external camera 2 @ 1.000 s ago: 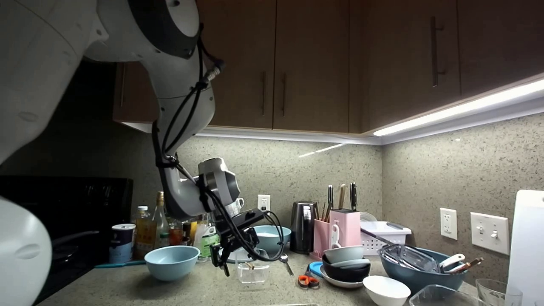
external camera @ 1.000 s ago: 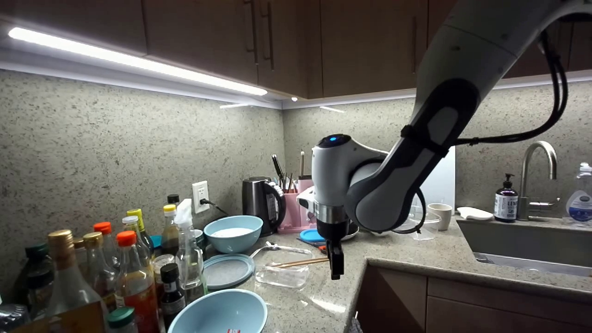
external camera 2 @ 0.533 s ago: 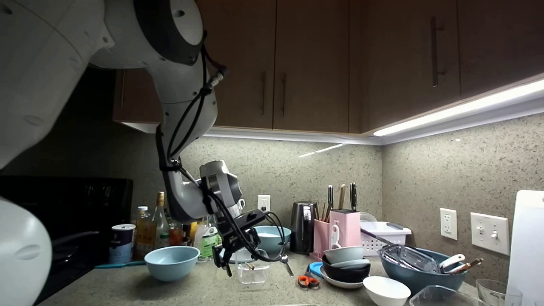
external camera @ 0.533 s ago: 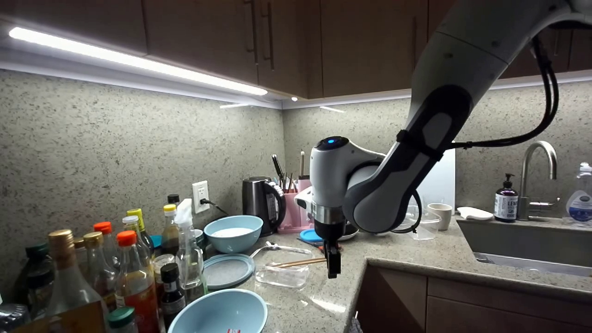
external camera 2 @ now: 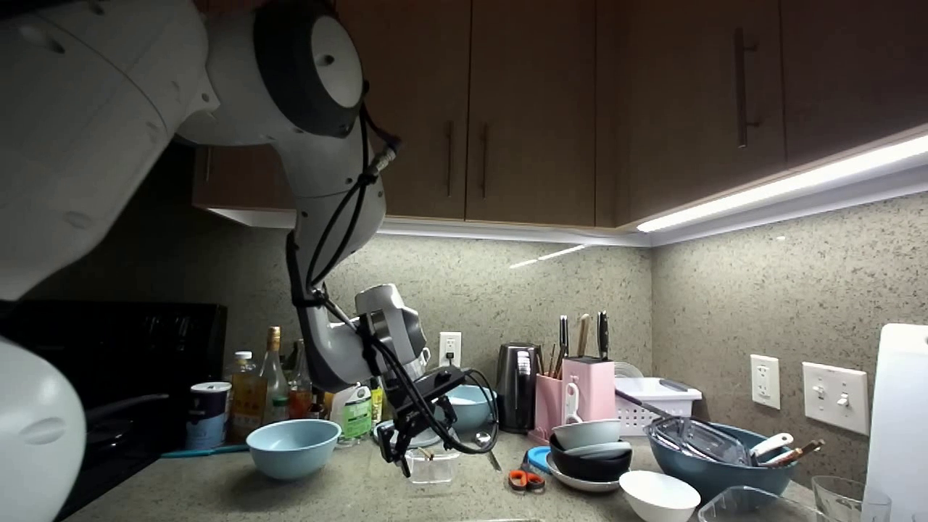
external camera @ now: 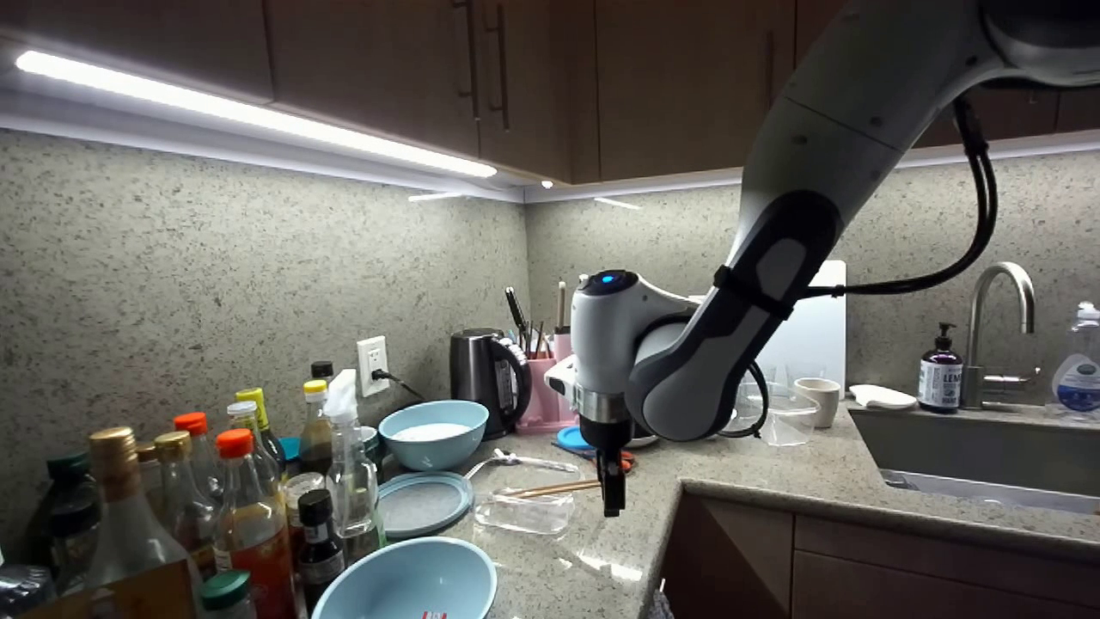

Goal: Pick the chopsticks and put them in the blue bowl

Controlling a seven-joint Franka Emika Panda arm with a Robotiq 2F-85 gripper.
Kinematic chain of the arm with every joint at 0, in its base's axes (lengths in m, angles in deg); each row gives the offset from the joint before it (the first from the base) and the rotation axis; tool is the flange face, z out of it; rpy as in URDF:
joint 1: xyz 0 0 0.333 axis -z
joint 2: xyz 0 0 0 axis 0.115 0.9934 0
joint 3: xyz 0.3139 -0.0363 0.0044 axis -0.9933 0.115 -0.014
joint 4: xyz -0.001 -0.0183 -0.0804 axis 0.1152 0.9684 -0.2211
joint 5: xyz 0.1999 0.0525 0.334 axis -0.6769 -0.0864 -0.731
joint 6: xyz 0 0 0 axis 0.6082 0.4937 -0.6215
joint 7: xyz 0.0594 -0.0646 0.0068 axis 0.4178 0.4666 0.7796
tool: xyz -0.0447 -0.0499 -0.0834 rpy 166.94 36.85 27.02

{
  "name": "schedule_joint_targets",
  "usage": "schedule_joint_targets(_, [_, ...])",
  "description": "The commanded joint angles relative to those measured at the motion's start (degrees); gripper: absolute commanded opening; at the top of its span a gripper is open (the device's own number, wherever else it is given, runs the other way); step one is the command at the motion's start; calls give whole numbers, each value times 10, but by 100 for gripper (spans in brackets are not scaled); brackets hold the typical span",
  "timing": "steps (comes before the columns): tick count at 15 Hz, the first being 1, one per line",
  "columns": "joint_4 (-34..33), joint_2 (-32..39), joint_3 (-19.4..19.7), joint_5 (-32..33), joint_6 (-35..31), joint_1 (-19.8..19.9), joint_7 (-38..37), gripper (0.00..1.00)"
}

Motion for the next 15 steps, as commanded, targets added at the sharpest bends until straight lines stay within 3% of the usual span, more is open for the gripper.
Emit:
schedule_joint_targets(1, [-33,36,-14,-5,3,12,29,74])
schedule_joint_targets(11, [-65,69,-26,-5,4,9,39,9])
schedule_joint_targets(12, [-65,68,-26,-5,5,9,39,7])
schedule_joint_targets(13, [-65,65,-25,-5,6,8,37,46])
schedule_joint_targets(15, [-61,55,-29,-10,13,7,34,44])
